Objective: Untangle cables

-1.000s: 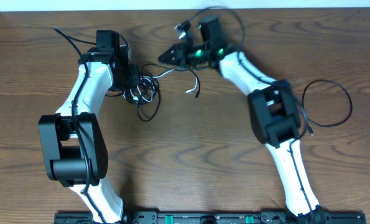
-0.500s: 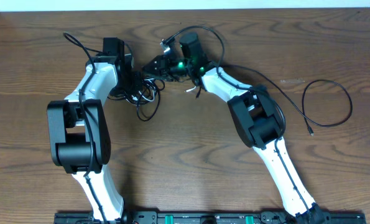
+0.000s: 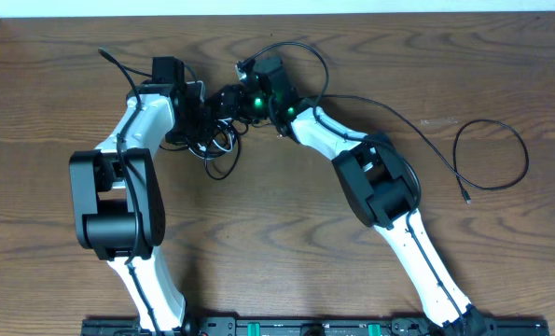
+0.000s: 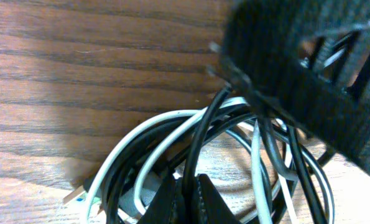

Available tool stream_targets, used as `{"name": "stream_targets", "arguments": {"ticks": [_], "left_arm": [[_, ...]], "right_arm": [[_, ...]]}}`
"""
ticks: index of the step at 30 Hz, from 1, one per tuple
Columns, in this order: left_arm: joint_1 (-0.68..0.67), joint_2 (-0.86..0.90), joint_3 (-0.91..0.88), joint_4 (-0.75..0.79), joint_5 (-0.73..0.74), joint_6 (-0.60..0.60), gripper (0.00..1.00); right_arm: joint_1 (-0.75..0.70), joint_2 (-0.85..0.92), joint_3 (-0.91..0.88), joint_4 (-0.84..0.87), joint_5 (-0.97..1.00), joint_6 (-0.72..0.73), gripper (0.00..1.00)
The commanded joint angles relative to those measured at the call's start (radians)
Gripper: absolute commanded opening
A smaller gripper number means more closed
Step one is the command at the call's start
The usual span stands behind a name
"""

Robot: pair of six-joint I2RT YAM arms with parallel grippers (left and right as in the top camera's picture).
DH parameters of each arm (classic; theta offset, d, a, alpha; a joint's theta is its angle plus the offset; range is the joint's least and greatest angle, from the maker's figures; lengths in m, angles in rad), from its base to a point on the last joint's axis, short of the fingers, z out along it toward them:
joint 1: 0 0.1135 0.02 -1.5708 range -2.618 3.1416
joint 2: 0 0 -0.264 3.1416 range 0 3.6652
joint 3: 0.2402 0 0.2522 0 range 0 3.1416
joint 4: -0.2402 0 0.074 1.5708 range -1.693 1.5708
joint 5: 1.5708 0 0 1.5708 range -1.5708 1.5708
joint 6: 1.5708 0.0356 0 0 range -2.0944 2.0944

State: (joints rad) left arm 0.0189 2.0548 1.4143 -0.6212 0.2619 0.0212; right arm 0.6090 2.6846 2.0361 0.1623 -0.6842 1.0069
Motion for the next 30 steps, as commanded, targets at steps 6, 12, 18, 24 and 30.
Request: {"name": "stream_targets", "arguments": {"ticks": [6, 12, 18, 24, 30], "left_arm": [[-0.003, 0.037, -0.006, 0.000, 0.041, 0.031, 0.08], [-0.003, 0.037, -0.006, 0.002, 0.041, 0.031, 0.07], [-0.003, 0.037, -0.006, 0.003, 0.041, 0.031, 0.08], [-0.003, 0.037, -0.006, 0.007, 0.041, 0.027, 0.08], [-0.003, 0.037, -0.006, 0.019, 0.041, 0.019, 0.08]], "right_arm": [[0.055, 0.016, 0.010, 0.006, 0.110, -0.045, 0.23], [0.018, 0.016, 0.010, 0.029, 0.010, -0.099, 0.01], [-0.067, 0.001, 0.010, 0.029, -0.201, -0.105, 0.01], [-0.131, -0.042, 0.010, 0.059, -0.415, -0.198, 0.01], [-0.161, -0.076, 0.010, 0.190, -0.569, -0.196, 0.01]]}}
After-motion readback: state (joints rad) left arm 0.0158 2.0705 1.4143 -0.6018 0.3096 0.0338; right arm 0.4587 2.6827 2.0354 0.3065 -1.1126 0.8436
